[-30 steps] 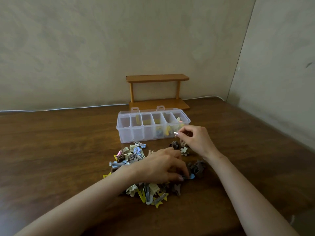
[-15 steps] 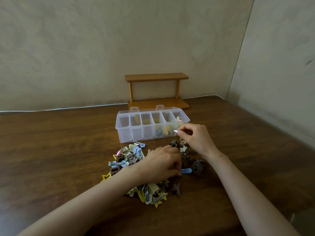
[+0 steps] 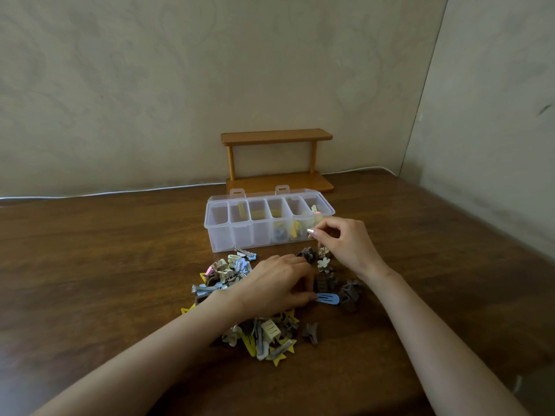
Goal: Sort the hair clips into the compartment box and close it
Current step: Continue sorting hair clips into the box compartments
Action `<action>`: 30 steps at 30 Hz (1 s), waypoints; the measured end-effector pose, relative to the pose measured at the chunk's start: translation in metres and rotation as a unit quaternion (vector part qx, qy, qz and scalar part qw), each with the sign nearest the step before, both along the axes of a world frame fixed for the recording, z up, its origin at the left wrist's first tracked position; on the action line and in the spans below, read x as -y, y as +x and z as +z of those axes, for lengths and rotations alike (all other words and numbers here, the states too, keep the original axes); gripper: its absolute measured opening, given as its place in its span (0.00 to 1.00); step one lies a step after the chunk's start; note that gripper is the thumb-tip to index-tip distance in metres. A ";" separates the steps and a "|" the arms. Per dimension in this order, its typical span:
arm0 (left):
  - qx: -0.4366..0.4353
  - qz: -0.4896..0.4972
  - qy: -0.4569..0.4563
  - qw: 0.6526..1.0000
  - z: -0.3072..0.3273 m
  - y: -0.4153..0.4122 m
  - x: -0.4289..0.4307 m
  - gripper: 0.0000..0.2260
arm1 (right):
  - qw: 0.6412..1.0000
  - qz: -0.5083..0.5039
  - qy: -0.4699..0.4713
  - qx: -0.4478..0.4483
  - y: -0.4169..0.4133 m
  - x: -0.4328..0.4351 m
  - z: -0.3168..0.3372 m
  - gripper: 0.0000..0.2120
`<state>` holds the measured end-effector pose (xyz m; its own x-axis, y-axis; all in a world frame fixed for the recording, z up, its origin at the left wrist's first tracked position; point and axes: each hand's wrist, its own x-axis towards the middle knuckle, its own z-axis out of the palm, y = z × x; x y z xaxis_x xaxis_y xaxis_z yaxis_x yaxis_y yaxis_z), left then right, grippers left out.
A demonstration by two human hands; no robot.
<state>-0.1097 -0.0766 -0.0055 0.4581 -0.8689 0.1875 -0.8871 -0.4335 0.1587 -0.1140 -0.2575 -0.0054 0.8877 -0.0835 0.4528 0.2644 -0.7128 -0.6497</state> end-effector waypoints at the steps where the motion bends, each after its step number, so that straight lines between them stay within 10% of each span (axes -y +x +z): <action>1: -0.012 0.002 0.016 1.000 0.001 0.001 0.000 0.15 | 1.000 0.000 0.002 0.000 0.000 0.000 0.000 0.06; 9: -0.043 -0.002 0.033 0.999 0.006 0.003 0.006 0.10 | 0.999 0.020 0.025 -0.018 -0.002 0.000 0.002 0.07; 21: 0.096 0.098 -0.239 0.961 0.015 0.014 -0.010 0.06 | 0.966 0.136 0.189 -0.116 -0.010 -0.003 0.015 0.26; 30: 0.146 0.114 -0.250 0.950 0.014 0.012 -0.015 0.09 | 0.935 0.208 0.250 -0.143 -0.011 -0.003 0.018 0.16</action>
